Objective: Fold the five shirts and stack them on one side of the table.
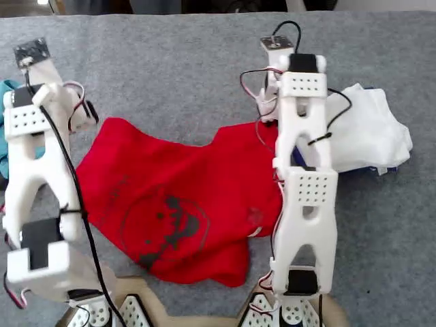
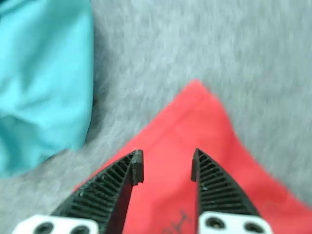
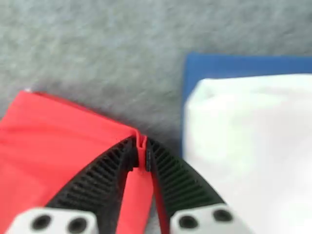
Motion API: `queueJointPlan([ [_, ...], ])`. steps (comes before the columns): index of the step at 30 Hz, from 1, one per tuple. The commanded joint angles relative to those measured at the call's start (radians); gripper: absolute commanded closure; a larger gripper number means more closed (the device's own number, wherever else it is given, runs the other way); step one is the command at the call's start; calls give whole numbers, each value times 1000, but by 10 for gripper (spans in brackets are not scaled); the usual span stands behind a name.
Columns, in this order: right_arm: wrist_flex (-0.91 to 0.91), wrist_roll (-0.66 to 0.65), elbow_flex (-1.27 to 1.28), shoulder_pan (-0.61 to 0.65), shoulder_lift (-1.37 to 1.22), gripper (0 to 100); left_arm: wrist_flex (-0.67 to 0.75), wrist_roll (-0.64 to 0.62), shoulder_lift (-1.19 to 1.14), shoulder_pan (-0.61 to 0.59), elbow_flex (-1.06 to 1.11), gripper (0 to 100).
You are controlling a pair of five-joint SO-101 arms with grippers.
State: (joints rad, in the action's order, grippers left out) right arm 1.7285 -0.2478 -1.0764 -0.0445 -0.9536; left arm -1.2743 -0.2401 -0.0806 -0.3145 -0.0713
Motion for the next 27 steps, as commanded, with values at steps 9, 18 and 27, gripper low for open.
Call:
queueJointPlan([
  [9,-149,11,-12,-26,-116,985,72,358,-362,13,-332,814],
  [18,-150,26,-85,-9,-191,985,-40,434,-646,25,-674,816],
  [27,-124,26,-163,0,-228,985,-233,624,-783,41,-970,816],
])
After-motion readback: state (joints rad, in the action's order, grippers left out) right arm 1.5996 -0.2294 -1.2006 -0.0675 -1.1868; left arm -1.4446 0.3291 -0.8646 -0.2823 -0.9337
